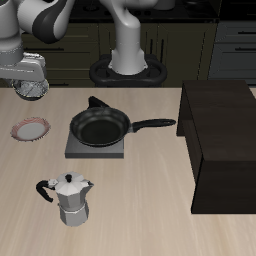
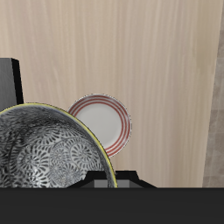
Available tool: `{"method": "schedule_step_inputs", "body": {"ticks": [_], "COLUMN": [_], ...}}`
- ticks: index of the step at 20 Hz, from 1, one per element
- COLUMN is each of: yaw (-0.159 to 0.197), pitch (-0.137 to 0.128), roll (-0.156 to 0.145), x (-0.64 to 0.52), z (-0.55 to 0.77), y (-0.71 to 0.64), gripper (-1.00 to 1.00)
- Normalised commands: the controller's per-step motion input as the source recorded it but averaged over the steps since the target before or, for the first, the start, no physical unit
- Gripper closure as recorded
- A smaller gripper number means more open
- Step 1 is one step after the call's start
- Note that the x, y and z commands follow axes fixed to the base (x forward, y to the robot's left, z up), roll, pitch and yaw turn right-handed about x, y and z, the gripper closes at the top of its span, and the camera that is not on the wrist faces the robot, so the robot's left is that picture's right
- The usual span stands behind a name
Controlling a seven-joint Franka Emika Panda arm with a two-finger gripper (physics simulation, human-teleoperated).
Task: Place the bowl on the plate
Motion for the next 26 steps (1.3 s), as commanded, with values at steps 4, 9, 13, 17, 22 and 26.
{"method": "schedule_step_inputs", "body": {"ticks": [4,9,13,17,22,26], "yaw": [-0.011,0.008,-0.004,0.016,0.006,0.009], "pitch": [0.037,0.012,0.021,0.018,0.019,0.034], "roll": [-0.010,-0.017,-0.011,0.002,-0.013,-0.010], "x": [0.02,0.02,0.04,-0.02,0.03,0.03], "z": [-0.21,-0.14,-0.15,-0.13,-0.11,-0.21], "y": [-0.03,-0.03,0.00,0.01,-0.04,0.00], "gripper": [1.00,1.00,1.00,1.00,1.00,1.00]}}
